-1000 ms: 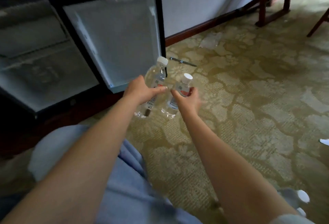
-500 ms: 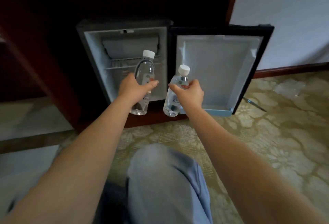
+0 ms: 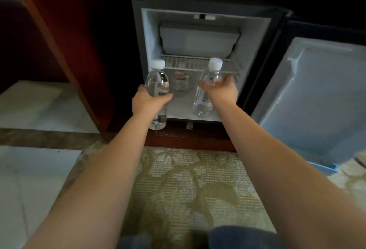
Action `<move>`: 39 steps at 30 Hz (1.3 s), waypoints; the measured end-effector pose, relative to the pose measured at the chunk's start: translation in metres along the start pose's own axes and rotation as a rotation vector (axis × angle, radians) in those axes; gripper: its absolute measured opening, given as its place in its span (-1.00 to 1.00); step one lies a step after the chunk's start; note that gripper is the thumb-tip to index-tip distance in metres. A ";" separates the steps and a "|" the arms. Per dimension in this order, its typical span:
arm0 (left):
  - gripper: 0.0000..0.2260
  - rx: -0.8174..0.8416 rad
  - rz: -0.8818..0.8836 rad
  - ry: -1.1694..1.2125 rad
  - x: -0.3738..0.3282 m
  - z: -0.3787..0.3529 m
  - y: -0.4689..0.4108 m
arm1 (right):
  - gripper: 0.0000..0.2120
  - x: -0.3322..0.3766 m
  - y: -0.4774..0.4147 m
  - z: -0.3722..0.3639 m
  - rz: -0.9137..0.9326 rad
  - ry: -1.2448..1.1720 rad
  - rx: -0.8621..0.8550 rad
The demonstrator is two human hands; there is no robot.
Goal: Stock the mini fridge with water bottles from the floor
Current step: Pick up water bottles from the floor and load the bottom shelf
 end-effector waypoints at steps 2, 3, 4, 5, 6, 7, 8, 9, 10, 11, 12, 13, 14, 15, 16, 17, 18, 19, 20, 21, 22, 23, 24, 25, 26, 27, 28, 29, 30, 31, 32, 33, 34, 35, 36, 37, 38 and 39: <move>-0.40 0.006 0.014 0.021 0.015 -0.019 -0.015 | -0.40 -0.018 -0.015 -0.021 -0.026 0.014 0.007; -0.42 0.008 0.027 0.036 0.023 -0.028 -0.022 | -0.42 -0.027 -0.023 -0.031 -0.024 0.019 0.006; -0.43 0.010 0.041 0.052 0.030 -0.037 -0.028 | -0.43 -0.037 -0.030 -0.040 -0.021 0.025 0.002; -0.44 0.011 0.050 0.067 0.038 -0.046 -0.033 | -0.45 -0.046 -0.037 -0.050 -0.019 0.032 -0.005; -0.44 0.013 0.050 0.084 0.044 -0.055 -0.039 | -0.46 -0.055 -0.044 -0.059 -0.023 0.040 -0.013; -0.45 0.015 0.050 0.100 0.051 -0.064 -0.045 | -0.47 -0.062 -0.051 -0.067 -0.036 0.046 -0.017; -0.46 0.016 0.051 0.109 0.056 -0.072 -0.051 | -0.47 -0.069 -0.058 -0.075 -0.050 0.051 -0.018; -0.49 0.017 0.047 0.112 0.060 -0.081 -0.057 | -0.48 -0.075 -0.064 -0.083 -0.061 0.056 -0.017; -0.52 0.020 0.042 0.113 0.062 -0.088 -0.062 | -0.48 -0.081 -0.070 -0.090 -0.067 0.061 -0.016; -0.54 0.024 0.041 0.117 0.063 -0.096 -0.068 | -0.48 -0.086 -0.076 -0.097 -0.067 0.066 -0.016; -0.52 0.028 0.041 0.119 0.063 -0.103 -0.073 | -0.49 -0.091 -0.082 -0.104 -0.065 0.073 -0.016; -0.49 0.034 0.046 0.118 0.065 -0.111 -0.078 | -0.49 -0.096 -0.087 -0.110 -0.067 0.077 -0.011; -0.47 0.042 0.051 0.117 0.066 -0.117 -0.083 | -0.50 -0.101 -0.093 -0.116 -0.071 0.076 -0.002; -0.47 0.053 0.052 0.118 0.068 -0.123 -0.088 | -0.50 -0.105 -0.099 -0.122 -0.073 0.072 0.005; -0.48 0.059 0.044 0.118 0.071 -0.128 -0.091 | -0.50 -0.108 -0.104 -0.128 -0.072 0.066 0.009; -0.49 0.061 0.034 0.112 0.075 -0.134 -0.095 | -0.50 -0.111 -0.109 -0.134 -0.070 0.059 0.005; -0.49 0.061 0.024 0.098 0.079 -0.138 -0.098 | -0.49 -0.115 -0.114 -0.140 -0.067 0.050 -0.004; -0.49 0.061 0.013 0.079 0.082 -0.142 -0.101 | -0.50 -0.119 -0.118 -0.146 -0.065 0.038 -0.012; -0.50 0.061 0.000 0.064 0.084 -0.145 -0.103 | -0.51 -0.122 -0.122 -0.150 -0.066 0.023 -0.018; -0.50 0.061 -0.008 0.060 0.087 -0.149 -0.106 | -0.52 -0.125 -0.126 -0.155 -0.064 0.012 -0.026; -0.49 0.056 -0.013 0.064 0.088 -0.151 -0.107 | -0.55 -0.127 -0.128 -0.157 -0.060 0.008 -0.034; -0.48 0.050 -0.016 0.069 0.089 -0.151 -0.108 | -0.57 -0.128 -0.128 -0.158 -0.054 0.010 -0.039; -0.46 0.046 -0.020 0.070 0.091 -0.152 -0.110 | -0.58 -0.130 -0.129 -0.160 -0.045 0.009 -0.041; -0.43 0.043 -0.025 0.070 0.092 -0.154 -0.111 | -0.56 -0.132 -0.129 -0.160 -0.032 0.002 -0.044; -0.42 0.040 -0.029 0.072 0.092 -0.155 -0.111 | -0.54 -0.135 -0.130 -0.162 -0.021 -0.012 -0.048; -0.41 0.036 -0.026 0.076 0.093 -0.156 -0.112 | -0.50 -0.138 -0.129 -0.162 -0.014 -0.030 -0.048; -0.41 0.032 -0.021 0.081 0.094 -0.157 -0.112 | -0.47 -0.141 -0.128 -0.162 -0.016 -0.040 -0.042; -0.44 0.031 -0.017 0.087 0.094 -0.157 -0.112 | -0.42 -0.145 -0.125 -0.162 -0.027 -0.045 -0.033; -0.47 0.033 -0.014 0.093 0.095 -0.157 -0.111 | -0.38 -0.151 -0.123 -0.162 -0.047 -0.042 -0.026; -0.50 0.038 -0.011 0.100 0.095 -0.157 -0.111 | -0.33 -0.158 -0.120 -0.162 -0.070 -0.023 -0.030; -0.52 0.043 -0.012 0.105 0.096 -0.157 -0.111 | -0.29 -0.166 -0.118 -0.160 -0.089 0.014 -0.043; -0.53 0.049 -0.011 0.108 0.098 -0.156 -0.110 | -0.27 -0.172 -0.115 -0.159 -0.104 0.062 -0.049; -0.54 0.054 -0.008 0.111 0.099 -0.156 -0.110 | -0.28 -0.179 -0.115 -0.159 -0.120 0.095 -0.036; -0.55 0.059 -0.006 0.116 0.100 -0.155 -0.110 | -0.30 -0.183 -0.114 -0.159 -0.138 0.114 -0.008; -0.56 0.062 -0.005 0.120 0.101 -0.154 -0.110 | -0.34 -0.186 -0.115 -0.162 -0.150 0.131 0.023; -0.56 0.064 -0.006 0.121 0.102 -0.153 -0.110 | -0.38 -0.186 -0.115 -0.164 -0.151 0.148 0.042; -0.56 0.062 -0.008 0.120 0.104 -0.153 -0.111 | -0.42 -0.187 -0.117 -0.168 -0.151 0.153 0.045; -0.55 0.061 -0.010 0.114 0.106 -0.152 -0.111 | -0.47 -0.187 -0.118 -0.171 -0.155 0.146 0.037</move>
Point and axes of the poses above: each hand's wrist, its own y-axis away from the middle knuckle, its own z-axis out of the back of the hand, x = y × z, the point moved 2 cm from there along -y, towards the middle knuckle, and after that the axes turned 12 degrees about -x, right-handed, at the moved point
